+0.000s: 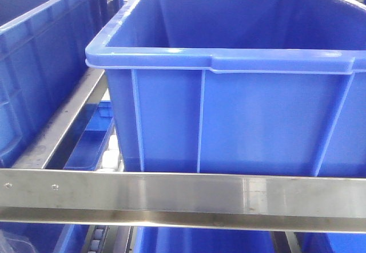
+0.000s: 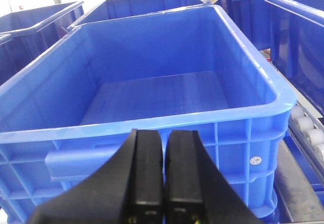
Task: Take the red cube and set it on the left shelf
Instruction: 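Raise the empty right gripper up out of the blue bin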
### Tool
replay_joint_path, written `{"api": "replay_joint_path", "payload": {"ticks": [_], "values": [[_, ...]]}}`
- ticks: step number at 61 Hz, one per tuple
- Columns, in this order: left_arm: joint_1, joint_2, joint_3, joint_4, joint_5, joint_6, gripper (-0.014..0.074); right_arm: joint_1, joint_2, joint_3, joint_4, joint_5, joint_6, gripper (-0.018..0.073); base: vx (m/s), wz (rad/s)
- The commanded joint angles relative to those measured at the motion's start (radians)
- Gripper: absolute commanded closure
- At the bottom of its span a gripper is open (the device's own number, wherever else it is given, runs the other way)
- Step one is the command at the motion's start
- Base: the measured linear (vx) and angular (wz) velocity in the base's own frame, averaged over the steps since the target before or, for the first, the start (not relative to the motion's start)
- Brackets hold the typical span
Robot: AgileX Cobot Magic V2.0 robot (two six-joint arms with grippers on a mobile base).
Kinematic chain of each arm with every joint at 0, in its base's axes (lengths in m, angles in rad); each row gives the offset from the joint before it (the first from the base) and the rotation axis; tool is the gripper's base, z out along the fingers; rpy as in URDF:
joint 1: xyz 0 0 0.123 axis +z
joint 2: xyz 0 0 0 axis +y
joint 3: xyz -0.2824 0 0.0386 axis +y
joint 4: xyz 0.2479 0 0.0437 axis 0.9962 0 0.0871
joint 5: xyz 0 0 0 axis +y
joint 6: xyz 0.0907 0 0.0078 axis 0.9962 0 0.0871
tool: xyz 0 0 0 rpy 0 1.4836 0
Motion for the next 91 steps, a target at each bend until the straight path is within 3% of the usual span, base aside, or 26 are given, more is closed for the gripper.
{"api": "replay_joint_path", "payload": {"ticks": [1, 7, 24, 39, 52, 91], "values": [[-0.005, 0.007, 0.022, -0.005, -0.09, 0.001, 0.0491, -0.003, -0.002, -0.029, -0.014, -0.089, -0.006, 0.0503, 0.0, 0.0], [-0.005, 0.007, 0.022, -0.005, -0.09, 0.001, 0.0491, -0.017, -0.031, -0.023, -0.014, -0.085, -0.02, 0.0503, 0.03, 0.16], [-0.005, 0.007, 0.022, -0.005, -0.09, 0.001, 0.0491, -0.209, -0.193, 0.103, -0.014, -0.092, -0.032, 0.0503, -0.01, -0.09], [-0.005, 0.007, 0.022, -0.005, -0.09, 0.001, 0.0491, -0.293, -0.368, 0.263, -0.014, -0.103, -0.032, 0.0503, 0.01, 0.06], [-0.005, 0.007, 0.022, -0.005, -0.09, 0.001, 0.0491, -0.317, -0.51, 0.402, -0.014, -0.146, -0.032, 0.0503, 0.0, 0.0], [-0.005, 0.007, 0.022, -0.005, -0.09, 0.001, 0.0491, -0.323, -0.539, 0.398, -0.014, -0.098, -0.032, 0.0503, 0.0, 0.01]]}}
